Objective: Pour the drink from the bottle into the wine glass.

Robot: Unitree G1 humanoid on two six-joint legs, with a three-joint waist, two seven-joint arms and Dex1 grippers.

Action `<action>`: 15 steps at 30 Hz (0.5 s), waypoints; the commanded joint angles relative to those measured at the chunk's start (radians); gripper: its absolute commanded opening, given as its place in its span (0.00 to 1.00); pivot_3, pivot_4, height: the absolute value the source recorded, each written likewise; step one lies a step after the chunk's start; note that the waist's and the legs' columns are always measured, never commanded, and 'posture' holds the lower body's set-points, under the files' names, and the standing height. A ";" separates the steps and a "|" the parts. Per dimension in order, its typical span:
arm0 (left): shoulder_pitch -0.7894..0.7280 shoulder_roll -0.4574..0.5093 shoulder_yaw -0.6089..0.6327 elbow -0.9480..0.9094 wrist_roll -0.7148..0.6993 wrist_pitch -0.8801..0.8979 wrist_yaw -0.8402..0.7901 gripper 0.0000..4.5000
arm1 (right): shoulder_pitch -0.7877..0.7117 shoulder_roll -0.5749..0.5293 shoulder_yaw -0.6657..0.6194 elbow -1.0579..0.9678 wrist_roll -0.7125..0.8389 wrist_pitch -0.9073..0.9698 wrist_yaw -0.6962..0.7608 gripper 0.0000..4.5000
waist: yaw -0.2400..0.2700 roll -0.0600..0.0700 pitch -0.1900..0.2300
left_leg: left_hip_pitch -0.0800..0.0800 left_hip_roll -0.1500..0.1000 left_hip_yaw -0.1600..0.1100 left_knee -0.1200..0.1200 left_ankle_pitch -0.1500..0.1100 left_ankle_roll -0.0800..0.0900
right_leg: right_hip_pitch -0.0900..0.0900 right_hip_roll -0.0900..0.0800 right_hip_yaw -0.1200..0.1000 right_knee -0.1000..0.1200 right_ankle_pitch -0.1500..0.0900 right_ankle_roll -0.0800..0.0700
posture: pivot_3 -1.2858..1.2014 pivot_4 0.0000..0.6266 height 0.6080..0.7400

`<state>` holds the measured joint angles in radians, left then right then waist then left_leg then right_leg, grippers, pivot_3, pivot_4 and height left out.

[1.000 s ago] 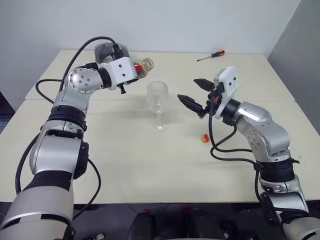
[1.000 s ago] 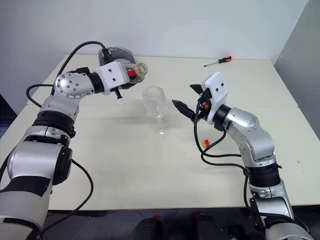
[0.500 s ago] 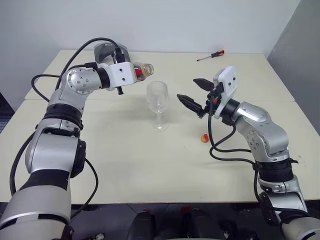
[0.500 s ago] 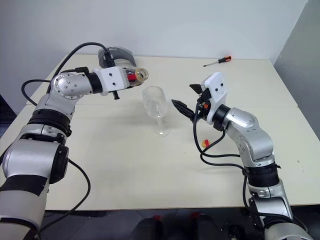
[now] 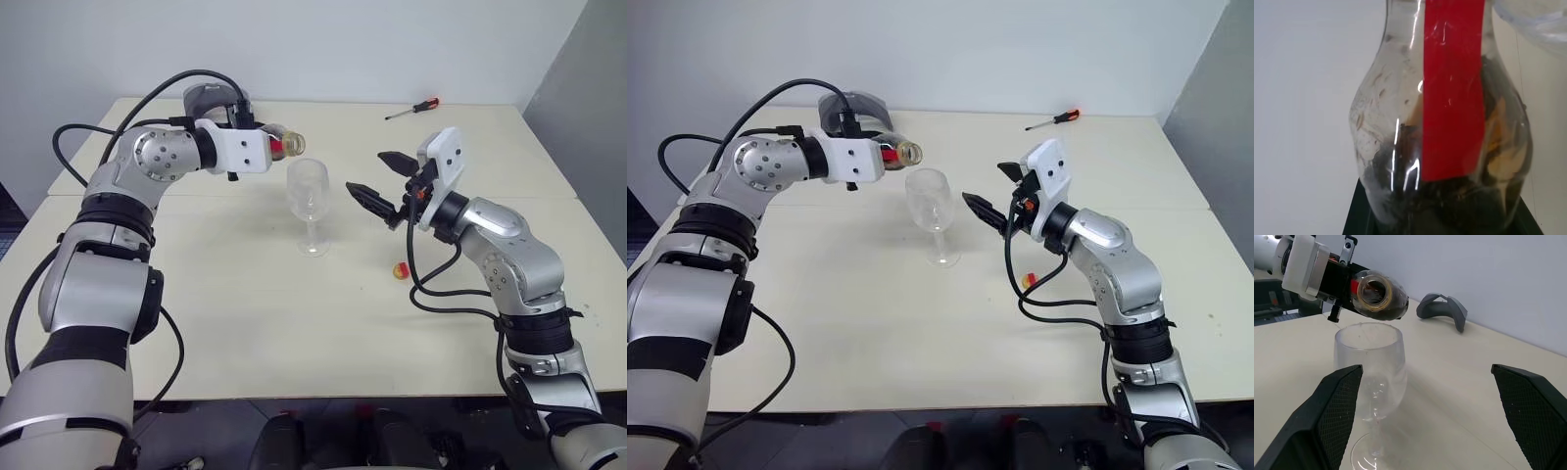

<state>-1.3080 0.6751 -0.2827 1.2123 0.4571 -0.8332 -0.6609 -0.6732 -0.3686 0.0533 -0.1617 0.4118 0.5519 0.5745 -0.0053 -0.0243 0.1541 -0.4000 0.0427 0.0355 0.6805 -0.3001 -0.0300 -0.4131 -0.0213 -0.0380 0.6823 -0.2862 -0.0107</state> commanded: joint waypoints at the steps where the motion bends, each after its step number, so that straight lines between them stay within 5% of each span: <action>1: -0.059 0.029 -0.003 -0.009 0.009 -0.022 0.035 0.23 | -0.003 0.012 -0.023 -0.079 0.058 -0.005 0.039 1.00 | 0.000 0.000 0.000 | 0.000 0.000 0.000 0.000 0.000 0.000 | 0.000 0.000 0.000 0.000 0.000 0.000 | 0.52 0.24 1.00; 15: -0.083 0.039 -0.029 0.005 0.040 -0.040 0.069 0.23 | 0.026 0.013 -0.005 -0.152 0.139 0.045 0.102 1.00 | 0.000 0.000 0.000 | 0.000 0.000 0.000 0.000 0.000 0.000 | 0.000 0.000 0.000 0.000 0.000 0.000 | 0.52 0.24 1.00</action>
<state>-1.3414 0.6946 -0.3184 1.2255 0.4987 -0.8568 -0.6191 -0.6447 -0.3533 0.0596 -0.2711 0.5328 0.6009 0.6720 -0.0053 -0.0243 0.1541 -0.4000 0.0426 0.0356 0.6807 -0.3001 -0.0300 -0.4134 -0.0215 -0.0384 0.6826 -0.2862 -0.0107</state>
